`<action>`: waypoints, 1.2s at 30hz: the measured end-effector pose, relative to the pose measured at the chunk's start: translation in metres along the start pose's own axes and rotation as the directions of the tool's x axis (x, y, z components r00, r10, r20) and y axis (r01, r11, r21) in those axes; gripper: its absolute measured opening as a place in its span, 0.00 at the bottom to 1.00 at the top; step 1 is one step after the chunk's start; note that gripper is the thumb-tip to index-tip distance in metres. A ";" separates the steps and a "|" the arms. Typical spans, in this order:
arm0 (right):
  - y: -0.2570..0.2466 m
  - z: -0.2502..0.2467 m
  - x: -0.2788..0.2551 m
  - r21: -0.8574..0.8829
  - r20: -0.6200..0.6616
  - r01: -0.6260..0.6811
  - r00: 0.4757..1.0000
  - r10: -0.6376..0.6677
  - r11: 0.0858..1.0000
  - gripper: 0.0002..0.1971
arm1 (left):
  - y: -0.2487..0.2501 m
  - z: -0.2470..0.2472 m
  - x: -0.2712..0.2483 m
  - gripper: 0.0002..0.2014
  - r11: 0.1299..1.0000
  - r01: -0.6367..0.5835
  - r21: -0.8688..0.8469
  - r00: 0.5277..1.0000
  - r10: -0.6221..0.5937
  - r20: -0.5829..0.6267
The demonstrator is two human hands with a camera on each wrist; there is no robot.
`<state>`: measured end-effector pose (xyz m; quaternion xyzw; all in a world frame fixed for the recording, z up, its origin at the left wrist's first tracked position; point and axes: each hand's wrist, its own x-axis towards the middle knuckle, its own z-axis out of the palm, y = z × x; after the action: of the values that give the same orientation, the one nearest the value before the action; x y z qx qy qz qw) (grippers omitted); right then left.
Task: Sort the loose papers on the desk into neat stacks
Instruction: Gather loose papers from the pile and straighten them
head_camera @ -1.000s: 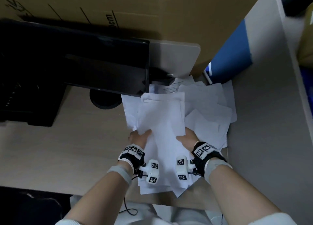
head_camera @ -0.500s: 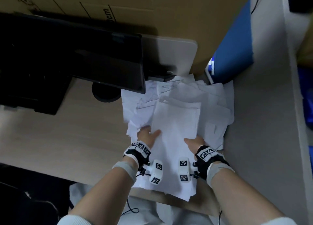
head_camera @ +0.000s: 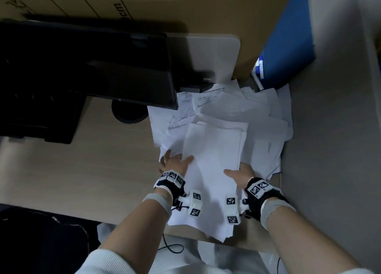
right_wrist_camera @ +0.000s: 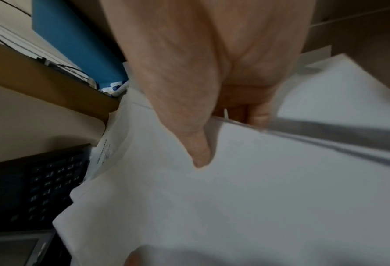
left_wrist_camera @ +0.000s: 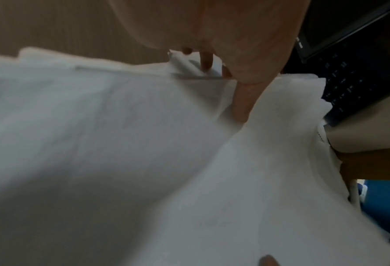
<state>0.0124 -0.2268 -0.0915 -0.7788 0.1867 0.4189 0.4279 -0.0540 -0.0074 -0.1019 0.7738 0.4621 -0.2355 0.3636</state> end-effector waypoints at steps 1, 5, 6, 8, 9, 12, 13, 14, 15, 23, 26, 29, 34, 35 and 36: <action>-0.003 0.002 -0.002 0.015 -0.025 0.018 1.000 -0.017 1.000 0.11 | -0.004 -0.003 0.005 0.33 1.000 -0.007 -0.013 1.000 0.007 0.013; -0.015 0.012 -0.006 0.139 -0.101 0.078 0.993 -0.064 0.987 0.03 | -0.008 -0.015 0.012 0.31 0.990 -0.031 -0.141 0.999 0.027 -0.031; -0.018 0.014 -0.008 0.176 -0.111 0.084 0.992 -0.065 0.981 0.01 | -0.006 -0.019 0.011 0.31 0.987 -0.037 -0.157 0.999 0.034 -0.024; -0.026 0.017 -0.013 0.218 -0.118 0.086 0.991 -0.061 0.972 0.04 | 0.002 -0.024 0.012 0.34 0.981 -0.058 -0.184 0.998 0.056 -0.015; -0.029 0.017 -0.016 0.230 -0.122 0.085 0.991 -0.058 0.970 0.05 | 0.007 -0.025 0.013 0.38 0.976 -0.069 -0.204 0.998 0.069 -0.007; -0.031 0.003 -0.022 0.285 -0.175 0.096 0.984 -0.047 0.954 0.05 | 0.034 -0.027 0.009 0.37 0.914 -0.065 -0.400 0.993 0.099 0.065; -0.029 -0.005 -0.025 0.293 -0.201 0.081 0.979 -0.021 0.953 0.07 | 0.044 -0.025 0.007 0.37 0.876 -0.054 -0.479 0.988 0.118 0.104; -0.022 -0.012 -0.027 0.318 -0.235 0.066 0.972 0.012 0.946 0.09 | 0.053 -0.022 0.004 0.38 0.855 -0.065 -0.515 0.980 0.151 0.128; -0.014 -0.019 -0.029 0.336 -0.254 0.042 0.966 0.047 0.941 0.10 | 0.061 -0.017 0.002 0.35 0.867 -0.109 -0.487 0.970 0.199 0.137; 0.037 -0.025 -0.033 0.374 -0.328 -0.111 0.913 0.243 0.921 0.25 | 0.090 0.021 -0.012 0.29 0.936 -0.351 -0.017 0.882 0.337 0.329; 0.043 -0.023 -0.035 0.347 -0.264 -0.221 0.909 0.321 0.911 0.19 | 0.090 0.028 -0.007 0.25 0.878 -0.407 0.253 0.897 0.332 0.293; 0.046 -0.018 -0.031 0.337 -0.205 -0.267 0.915 0.347 0.903 0.17 | 0.085 0.028 -0.006 0.27 0.863 -0.405 0.303 0.907 0.340 0.247; 0.044 -0.010 -0.016 0.326 -0.225 -0.264 0.911 0.345 0.908 0.33 | 0.081 0.028 -0.001 0.37 0.927 -0.341 0.156 0.906 0.280 0.319; 0.042 -0.011 -0.017 0.335 -0.212 -0.274 0.910 0.355 0.902 0.31 | 0.081 0.026 -0.003 0.36 0.939 -0.328 0.105 0.902 0.278 0.331; 0.041 -0.013 -0.016 0.338 -0.202 -0.280 0.911 0.360 0.899 0.28 | 0.079 0.026 -0.003 0.32 0.943 -0.329 0.044 0.896 0.297 0.330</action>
<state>-0.0171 -0.2616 -0.0962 -0.7105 0.4291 0.3449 0.4383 0.0142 -0.0539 -0.0888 0.8069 0.2544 -0.3181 0.4278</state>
